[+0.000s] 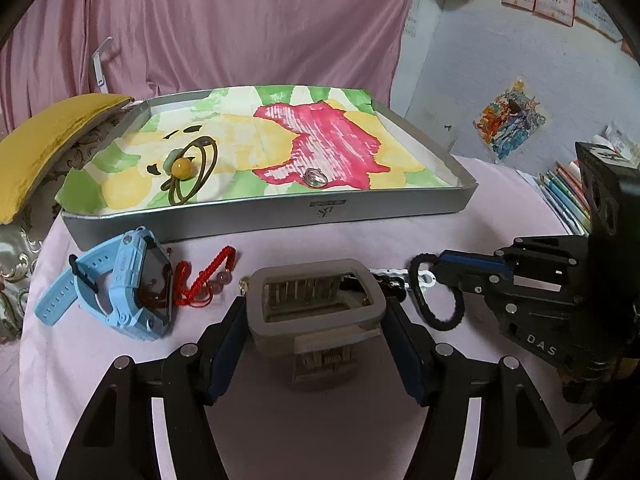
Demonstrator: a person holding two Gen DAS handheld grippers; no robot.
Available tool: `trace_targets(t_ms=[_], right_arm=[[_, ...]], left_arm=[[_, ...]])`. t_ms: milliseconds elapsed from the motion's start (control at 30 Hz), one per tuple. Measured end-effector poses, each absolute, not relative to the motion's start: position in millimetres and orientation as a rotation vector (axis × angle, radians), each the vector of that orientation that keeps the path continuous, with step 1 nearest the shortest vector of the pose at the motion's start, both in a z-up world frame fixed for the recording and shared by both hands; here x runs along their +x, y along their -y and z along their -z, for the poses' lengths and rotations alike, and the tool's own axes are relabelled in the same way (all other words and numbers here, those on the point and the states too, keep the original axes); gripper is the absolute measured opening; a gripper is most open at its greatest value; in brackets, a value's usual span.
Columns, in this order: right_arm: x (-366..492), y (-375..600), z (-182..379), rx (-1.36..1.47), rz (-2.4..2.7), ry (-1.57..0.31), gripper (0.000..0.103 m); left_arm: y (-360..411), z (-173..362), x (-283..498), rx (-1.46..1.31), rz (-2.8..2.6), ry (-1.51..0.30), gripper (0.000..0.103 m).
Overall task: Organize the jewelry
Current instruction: 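Carry the beige clip and hair tie into the tray while both tools release them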
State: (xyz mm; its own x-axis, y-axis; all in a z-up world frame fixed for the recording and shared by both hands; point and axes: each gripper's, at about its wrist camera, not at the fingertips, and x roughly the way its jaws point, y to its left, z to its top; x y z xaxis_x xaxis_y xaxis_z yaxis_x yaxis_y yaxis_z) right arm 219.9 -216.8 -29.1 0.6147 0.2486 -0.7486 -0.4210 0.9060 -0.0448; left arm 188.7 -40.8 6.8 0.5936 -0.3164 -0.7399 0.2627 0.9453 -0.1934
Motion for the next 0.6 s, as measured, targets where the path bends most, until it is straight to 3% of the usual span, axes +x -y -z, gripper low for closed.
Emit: trace_targets(t_ms=[267, 600], right_arm=[[196.7, 224.9, 1.2, -0.187, -0.332, -0.671, 0.005], [185.2, 226.3, -38.5, -0.079, -0.276, -0.419, 0.005]], left_arm=[[34.9, -16.4, 170.0, -0.107, 0.358, -0.779, 0.064], [23.3, -56.0, 157.5, -0.152, 0.261, -0.513, 0.064]])
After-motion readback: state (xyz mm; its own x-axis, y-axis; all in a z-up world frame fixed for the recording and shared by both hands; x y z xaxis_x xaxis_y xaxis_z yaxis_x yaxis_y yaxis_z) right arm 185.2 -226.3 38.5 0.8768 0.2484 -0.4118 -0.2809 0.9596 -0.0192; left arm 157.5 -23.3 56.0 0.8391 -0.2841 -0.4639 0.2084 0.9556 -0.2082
